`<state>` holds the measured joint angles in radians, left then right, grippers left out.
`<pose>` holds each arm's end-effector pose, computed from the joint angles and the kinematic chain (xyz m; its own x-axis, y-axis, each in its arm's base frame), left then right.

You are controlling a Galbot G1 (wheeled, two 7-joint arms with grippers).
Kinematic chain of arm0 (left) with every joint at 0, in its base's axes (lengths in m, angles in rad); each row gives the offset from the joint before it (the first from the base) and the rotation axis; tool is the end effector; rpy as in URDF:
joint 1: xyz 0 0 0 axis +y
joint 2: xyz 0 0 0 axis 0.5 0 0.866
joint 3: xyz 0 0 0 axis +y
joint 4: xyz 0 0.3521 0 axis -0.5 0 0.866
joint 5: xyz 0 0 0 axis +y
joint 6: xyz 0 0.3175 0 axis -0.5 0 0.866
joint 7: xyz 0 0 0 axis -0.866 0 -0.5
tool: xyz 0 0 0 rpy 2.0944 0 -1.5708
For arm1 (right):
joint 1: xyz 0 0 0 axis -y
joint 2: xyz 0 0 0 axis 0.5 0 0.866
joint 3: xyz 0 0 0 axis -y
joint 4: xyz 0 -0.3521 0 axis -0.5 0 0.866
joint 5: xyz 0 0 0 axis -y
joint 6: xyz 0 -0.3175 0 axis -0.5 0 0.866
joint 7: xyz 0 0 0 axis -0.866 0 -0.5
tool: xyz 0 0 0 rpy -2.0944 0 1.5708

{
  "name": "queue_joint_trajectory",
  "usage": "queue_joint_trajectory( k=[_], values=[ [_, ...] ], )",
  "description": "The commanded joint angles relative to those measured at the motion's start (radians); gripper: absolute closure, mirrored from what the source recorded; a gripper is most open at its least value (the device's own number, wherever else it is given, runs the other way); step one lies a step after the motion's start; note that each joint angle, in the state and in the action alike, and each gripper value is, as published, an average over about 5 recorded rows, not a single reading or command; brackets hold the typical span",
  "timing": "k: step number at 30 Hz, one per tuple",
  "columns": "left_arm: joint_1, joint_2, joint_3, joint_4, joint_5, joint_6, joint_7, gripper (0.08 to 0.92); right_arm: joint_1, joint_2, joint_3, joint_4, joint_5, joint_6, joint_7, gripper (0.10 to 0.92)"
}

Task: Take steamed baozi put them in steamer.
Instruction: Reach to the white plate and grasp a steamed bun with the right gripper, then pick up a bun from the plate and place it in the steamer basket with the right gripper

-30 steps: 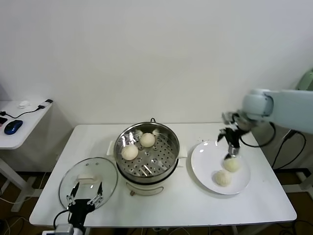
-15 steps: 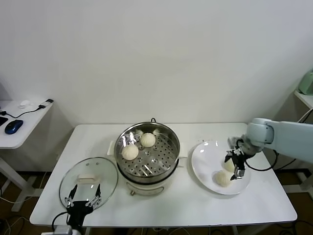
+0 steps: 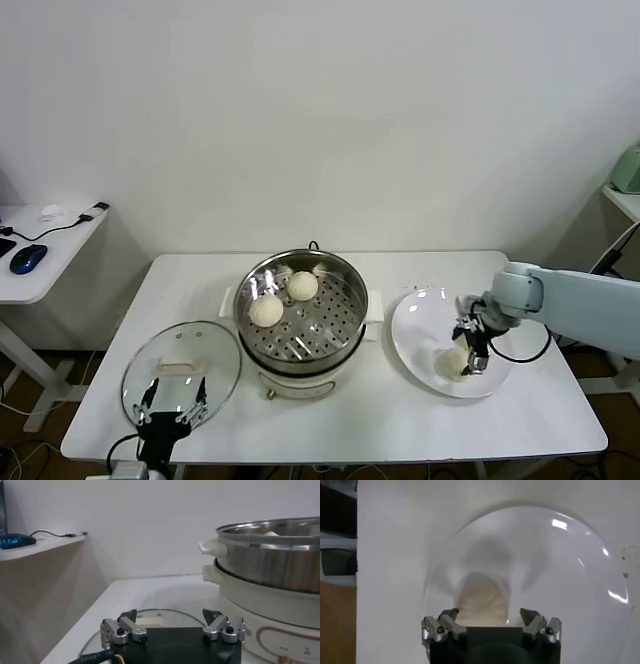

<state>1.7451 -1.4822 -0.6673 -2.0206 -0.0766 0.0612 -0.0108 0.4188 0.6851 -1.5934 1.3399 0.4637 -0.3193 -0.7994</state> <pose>0.0821 0.0597 -0.3424 -0.9513 -0.1046 0.2901 -0.0822 0.9927 0.0884 0.4539 -0.1618 -0.2092 -0.0633 -0.0978 0.9932 -0.9974 0.0407 -0.0596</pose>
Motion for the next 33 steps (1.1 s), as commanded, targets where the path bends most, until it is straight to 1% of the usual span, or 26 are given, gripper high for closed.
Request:
queue_joint_trajectory(
  k=[1,8,16,20,25,29,33],
  values=[
    [-0.001,-0.001,0.001,0.001,0.001,0.001,0.0,0.177,-0.064,0.009,0.055,-0.023,-0.017,-0.008,0.007,0.203],
    [0.002,0.0,-0.002,0.001,-0.001,-0.001,-0.001,0.177,-0.05,0.006,0.031,-0.015,-0.022,-0.01,-0.007,0.216],
    [0.003,-0.002,0.002,0.001,0.0,-0.002,-0.002,0.177,-0.024,0.01,0.014,-0.014,-0.037,-0.01,-0.023,0.31],
    [0.004,-0.002,0.003,-0.001,0.0,-0.002,-0.002,0.177,0.028,0.012,0.0,-0.007,-0.042,0.001,-0.047,0.335],
    [0.003,0.0,0.002,-0.003,0.0,0.0,-0.002,0.177,0.257,0.063,-0.115,-0.004,-0.005,0.068,-0.127,0.338],
    [-0.001,0.001,0.002,-0.006,0.0,0.003,-0.001,0.177,0.483,0.16,-0.209,-0.007,0.078,0.153,-0.225,0.338],
    [-0.004,0.002,0.002,-0.01,-0.001,0.006,0.0,0.177,0.639,0.268,-0.188,-0.008,0.139,0.232,-0.289,0.338]
  ],
)
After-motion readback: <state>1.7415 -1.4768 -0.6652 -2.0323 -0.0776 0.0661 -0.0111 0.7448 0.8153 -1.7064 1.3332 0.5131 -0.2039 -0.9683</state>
